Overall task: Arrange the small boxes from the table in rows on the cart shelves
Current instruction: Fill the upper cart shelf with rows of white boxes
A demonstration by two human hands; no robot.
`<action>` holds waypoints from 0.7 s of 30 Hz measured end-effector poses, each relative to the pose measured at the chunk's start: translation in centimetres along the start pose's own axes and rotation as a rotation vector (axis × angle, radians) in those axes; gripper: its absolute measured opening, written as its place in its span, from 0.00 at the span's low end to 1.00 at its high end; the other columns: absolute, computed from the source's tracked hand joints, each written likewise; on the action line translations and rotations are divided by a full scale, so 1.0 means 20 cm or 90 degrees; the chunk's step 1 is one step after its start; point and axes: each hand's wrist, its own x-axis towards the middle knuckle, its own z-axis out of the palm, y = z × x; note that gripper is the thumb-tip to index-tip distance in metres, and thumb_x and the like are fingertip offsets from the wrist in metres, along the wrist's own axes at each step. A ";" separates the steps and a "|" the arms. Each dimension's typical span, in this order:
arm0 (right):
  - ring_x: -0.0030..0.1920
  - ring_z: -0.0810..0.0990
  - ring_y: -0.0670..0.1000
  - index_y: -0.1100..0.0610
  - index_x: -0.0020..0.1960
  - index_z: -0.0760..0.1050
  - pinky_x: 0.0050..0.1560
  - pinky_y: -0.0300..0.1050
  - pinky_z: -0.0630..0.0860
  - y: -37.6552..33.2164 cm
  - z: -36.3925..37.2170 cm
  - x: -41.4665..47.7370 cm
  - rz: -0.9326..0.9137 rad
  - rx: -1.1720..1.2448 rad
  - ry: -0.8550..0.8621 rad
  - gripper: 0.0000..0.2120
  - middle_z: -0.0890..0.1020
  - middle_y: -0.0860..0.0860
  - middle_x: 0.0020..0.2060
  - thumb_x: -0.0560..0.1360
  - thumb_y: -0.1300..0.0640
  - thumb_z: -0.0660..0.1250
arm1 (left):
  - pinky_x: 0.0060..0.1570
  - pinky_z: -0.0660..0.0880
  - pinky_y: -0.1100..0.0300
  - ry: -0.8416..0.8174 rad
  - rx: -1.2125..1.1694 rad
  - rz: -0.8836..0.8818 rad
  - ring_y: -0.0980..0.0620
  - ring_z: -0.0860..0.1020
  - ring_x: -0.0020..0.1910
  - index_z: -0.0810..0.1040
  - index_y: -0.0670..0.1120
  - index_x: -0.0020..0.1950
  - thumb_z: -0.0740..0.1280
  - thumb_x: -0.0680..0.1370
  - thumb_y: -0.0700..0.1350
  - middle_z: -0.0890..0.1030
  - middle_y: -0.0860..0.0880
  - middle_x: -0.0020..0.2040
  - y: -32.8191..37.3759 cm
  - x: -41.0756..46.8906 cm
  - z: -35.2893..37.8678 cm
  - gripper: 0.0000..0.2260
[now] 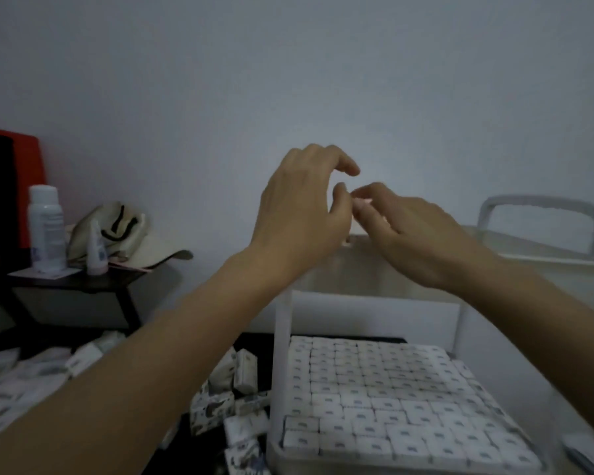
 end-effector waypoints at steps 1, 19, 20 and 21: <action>0.54 0.76 0.47 0.47 0.68 0.66 0.52 0.46 0.71 -0.03 0.01 -0.04 -0.016 0.011 0.046 0.23 0.79 0.46 0.59 0.80 0.39 0.45 | 0.54 0.69 0.63 0.016 0.004 0.017 0.53 0.74 0.55 0.78 0.47 0.55 0.62 0.75 0.41 0.79 0.52 0.53 0.00 -0.08 -0.04 0.11; 0.53 0.78 0.57 0.56 0.58 0.75 0.43 0.45 0.67 -0.51 1.17 -0.53 0.016 -0.039 -0.364 0.18 0.80 0.55 0.54 0.83 0.48 0.51 | 0.41 0.71 0.67 -0.284 0.129 -0.391 0.61 0.74 0.45 0.76 0.57 0.48 0.64 0.78 0.38 0.76 0.63 0.45 -0.57 -1.55 -0.49 0.12; 0.54 0.78 0.57 0.55 0.60 0.75 0.44 0.46 0.67 -0.53 1.22 -0.50 0.034 -0.072 -0.406 0.21 0.79 0.55 0.55 0.83 0.46 0.48 | 0.41 0.70 0.67 -0.283 0.140 -0.397 0.61 0.74 0.45 0.76 0.56 0.48 0.65 0.77 0.37 0.77 0.61 0.45 -0.59 -1.57 -0.51 0.12; 0.57 0.77 0.57 0.53 0.63 0.75 0.45 0.47 0.67 -0.54 1.25 -0.48 0.049 -0.099 -0.447 0.23 0.79 0.55 0.57 0.83 0.44 0.46 | 0.42 0.69 0.67 -0.284 0.148 -0.403 0.61 0.74 0.46 0.77 0.55 0.48 0.66 0.76 0.36 0.78 0.60 0.45 -0.61 -1.59 -0.54 0.13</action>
